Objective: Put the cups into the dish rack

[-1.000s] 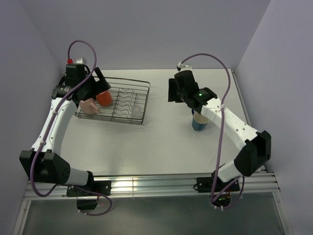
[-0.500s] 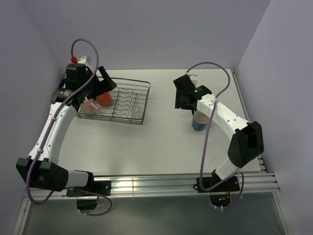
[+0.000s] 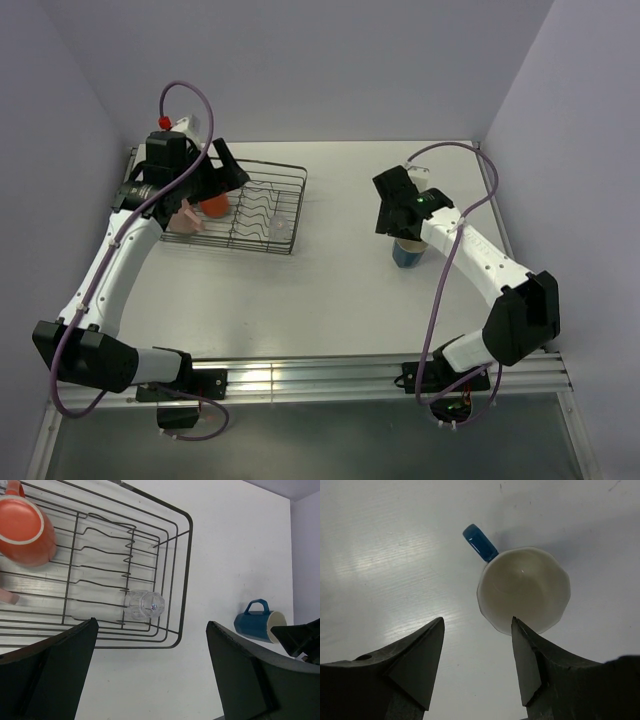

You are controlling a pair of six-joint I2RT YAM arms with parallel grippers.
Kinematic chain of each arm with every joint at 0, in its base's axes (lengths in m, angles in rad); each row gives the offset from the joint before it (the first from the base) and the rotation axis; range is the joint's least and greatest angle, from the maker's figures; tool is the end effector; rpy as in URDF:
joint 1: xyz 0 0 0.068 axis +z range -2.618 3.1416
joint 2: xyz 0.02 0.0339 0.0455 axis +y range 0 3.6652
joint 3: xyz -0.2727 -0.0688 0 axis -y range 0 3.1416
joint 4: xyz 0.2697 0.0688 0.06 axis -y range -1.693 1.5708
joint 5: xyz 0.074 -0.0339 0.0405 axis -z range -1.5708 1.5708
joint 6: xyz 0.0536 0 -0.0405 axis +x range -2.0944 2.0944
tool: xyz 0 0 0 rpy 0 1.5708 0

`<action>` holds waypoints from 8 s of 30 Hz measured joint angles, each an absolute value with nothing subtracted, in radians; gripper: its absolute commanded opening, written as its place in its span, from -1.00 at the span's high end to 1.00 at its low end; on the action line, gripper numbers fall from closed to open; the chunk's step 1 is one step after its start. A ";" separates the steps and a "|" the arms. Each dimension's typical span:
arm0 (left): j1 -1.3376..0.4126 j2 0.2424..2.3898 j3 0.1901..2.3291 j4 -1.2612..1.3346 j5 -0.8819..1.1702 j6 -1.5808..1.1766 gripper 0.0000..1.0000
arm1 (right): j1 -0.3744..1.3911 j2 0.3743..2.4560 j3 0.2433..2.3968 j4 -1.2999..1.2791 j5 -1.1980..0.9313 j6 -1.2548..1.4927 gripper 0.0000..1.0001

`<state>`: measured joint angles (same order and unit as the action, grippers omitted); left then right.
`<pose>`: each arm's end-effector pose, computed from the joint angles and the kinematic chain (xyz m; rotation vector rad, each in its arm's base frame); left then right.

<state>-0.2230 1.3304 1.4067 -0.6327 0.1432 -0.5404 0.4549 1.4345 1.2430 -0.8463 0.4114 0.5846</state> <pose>0.3175 -0.0798 0.3916 -0.2586 2.1654 -0.5961 0.2984 0.1221 0.2852 0.3017 2.4658 -0.1129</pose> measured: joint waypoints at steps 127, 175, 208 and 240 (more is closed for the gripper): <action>-0.244 1.534 1.286 0.507 0.885 -0.958 1.00 | 0.317 1.755 1.578 0.484 -0.944 1.452 1.00; -0.119 1.409 1.448 -0.303 0.573 -0.680 1.00 | 0.336 1.643 1.576 0.005 -0.583 0.997 -0.07; -0.082 1.592 1.704 -0.828 0.113 -0.229 1.00 | 0.338 1.318 1.236 -0.216 -0.295 0.665 -0.07; -0.145 1.586 1.471 -0.711 -0.066 -0.115 1.00 | 0.338 1.153 1.039 -0.145 -0.317 0.638 -0.07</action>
<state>-0.1448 1.5864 1.4708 -0.7113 -0.0662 -0.1146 0.3382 1.1530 1.0393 -0.1452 -0.3172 0.6376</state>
